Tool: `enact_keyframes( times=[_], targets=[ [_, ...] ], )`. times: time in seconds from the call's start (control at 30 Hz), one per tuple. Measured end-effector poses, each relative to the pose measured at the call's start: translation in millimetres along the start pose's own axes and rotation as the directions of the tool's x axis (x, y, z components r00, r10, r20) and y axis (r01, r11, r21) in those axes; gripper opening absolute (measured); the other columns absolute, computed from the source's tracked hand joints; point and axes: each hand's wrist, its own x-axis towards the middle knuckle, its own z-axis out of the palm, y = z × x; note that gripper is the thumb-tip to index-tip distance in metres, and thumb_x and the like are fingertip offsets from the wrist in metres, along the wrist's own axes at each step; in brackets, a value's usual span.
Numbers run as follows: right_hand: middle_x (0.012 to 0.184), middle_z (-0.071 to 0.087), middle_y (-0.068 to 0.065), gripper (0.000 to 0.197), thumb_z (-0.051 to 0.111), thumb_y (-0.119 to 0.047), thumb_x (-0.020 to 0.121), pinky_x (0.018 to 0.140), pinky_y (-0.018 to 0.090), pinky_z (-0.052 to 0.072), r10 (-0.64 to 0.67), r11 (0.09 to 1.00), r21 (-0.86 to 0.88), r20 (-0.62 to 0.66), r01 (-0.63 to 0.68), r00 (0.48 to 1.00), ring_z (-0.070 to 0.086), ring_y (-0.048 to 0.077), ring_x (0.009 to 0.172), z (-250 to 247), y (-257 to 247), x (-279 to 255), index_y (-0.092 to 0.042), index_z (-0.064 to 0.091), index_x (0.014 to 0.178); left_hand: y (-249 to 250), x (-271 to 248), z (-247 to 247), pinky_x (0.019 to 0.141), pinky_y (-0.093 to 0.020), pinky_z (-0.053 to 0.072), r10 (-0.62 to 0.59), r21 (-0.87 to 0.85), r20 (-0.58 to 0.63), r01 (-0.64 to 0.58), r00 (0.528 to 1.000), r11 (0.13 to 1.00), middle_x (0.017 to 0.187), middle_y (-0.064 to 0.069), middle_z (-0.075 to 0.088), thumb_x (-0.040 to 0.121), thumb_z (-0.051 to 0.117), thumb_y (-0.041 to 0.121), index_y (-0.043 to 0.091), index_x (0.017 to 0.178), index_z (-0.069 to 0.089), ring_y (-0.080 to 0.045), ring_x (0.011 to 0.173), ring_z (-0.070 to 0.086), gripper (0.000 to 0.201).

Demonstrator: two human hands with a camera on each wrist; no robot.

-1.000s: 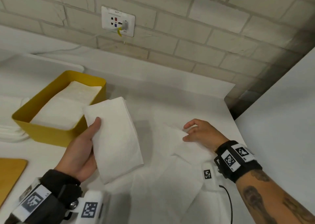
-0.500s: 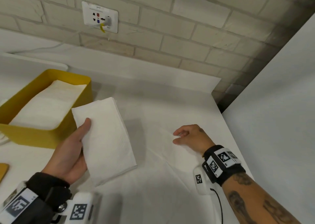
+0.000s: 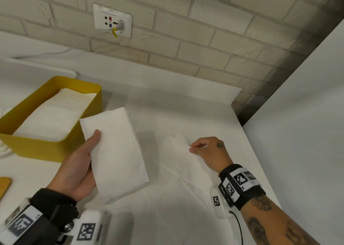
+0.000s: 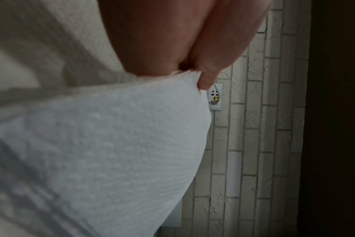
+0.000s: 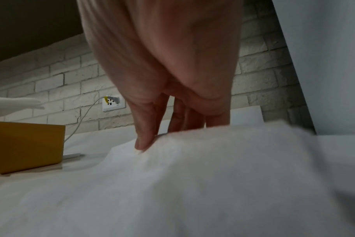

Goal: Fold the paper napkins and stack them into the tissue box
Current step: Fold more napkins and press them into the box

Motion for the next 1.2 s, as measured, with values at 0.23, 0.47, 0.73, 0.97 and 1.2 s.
enact_keyframes(
  times=[0.23, 0.47, 0.73, 0.97, 1.2],
  targets=[
    [0.093, 0.072, -0.015, 0.005, 0.077, -0.018, 0.089, 0.075, 0.001, 0.043, -0.075, 0.979, 0.177, -0.128, 0.097, 0.989, 0.065, -0.006, 0.085, -12.4, -4.9, -6.1, -0.023, 0.077, 0.091, 2.4, 1.1, 4.7, 0.085, -0.04, 0.052, 0.01, -0.005, 0.017, -0.01, 1.0, 1.0, 0.114, -0.002, 0.078, 0.103, 0.051, 0.036, 0.022, 0.129, 0.064, -0.017, 0.096, 0.076, 0.032],
    [0.09, 0.078, 0.001, 0.008, 0.069, -0.01, 0.094, 0.073, 0.031, 0.054, 0.005, 0.87, 0.491, -0.083, 0.037, 0.997, 0.071, 0.018, 0.083, -47.8, -18.9, -10.6, -0.018, 0.069, 0.096, 2.4, 5.0, 16.5, 0.084, -0.042, 0.051, 0.001, 0.001, 0.04, -0.001, 0.999, 1.0, 0.111, -0.003, 0.078, 0.103, 0.051, 0.036, 0.022, 0.123, 0.065, -0.018, 0.094, 0.077, 0.028],
    [0.102, 0.077, 0.006, 0.028, 0.067, -0.011, 0.081, 0.077, 0.026, 0.061, -0.223, 0.524, 0.844, 0.001, 0.118, 0.975, 0.073, 0.015, 0.087, -54.4, -101.5, -38.1, -0.009, 0.069, 0.109, -4.2, 9.6, 40.5, 0.101, -0.046, 0.05, -0.084, 0.023, 0.098, 0.082, 0.992, 0.996, 0.114, -0.01, 0.077, 0.104, 0.05, 0.04, 0.014, 0.119, 0.069, -0.026, 0.104, 0.074, 0.035],
    [0.097, 0.077, 0.013, 0.007, 0.072, -0.01, 0.089, 0.071, 0.031, 0.059, -0.029, 0.544, 0.835, 0.118, -0.083, 0.993, 0.071, 0.019, 0.079, 17.6, -115.0, -44.7, -0.009, 0.074, 0.096, -15.4, 17.9, 42.7, 0.119, -0.05, 0.036, -0.147, -0.033, 0.177, 0.155, 0.973, 0.987, 0.14, -0.015, 0.063, 0.097, 0.038, 0.07, 0.014, 0.145, 0.055, -0.032, 0.131, 0.06, 0.076],
    [0.097, 0.079, 0.005, 0.008, 0.074, -0.011, 0.091, 0.099, 0.044, 0.056, 0.088, 0.658, 0.749, 0.025, -0.077, 0.996, 0.073, 0.026, 0.101, 56.8, -101.8, -39.7, -0.01, 0.076, 0.099, -18.6, 18.0, 41.8, 0.116, -0.05, 0.04, -0.118, -0.015, 0.192, 0.123, 0.974, 0.992, 0.136, -0.015, 0.066, 0.095, 0.027, 0.076, 0.015, 0.142, 0.058, -0.031, 0.128, 0.062, 0.083]
  ],
)
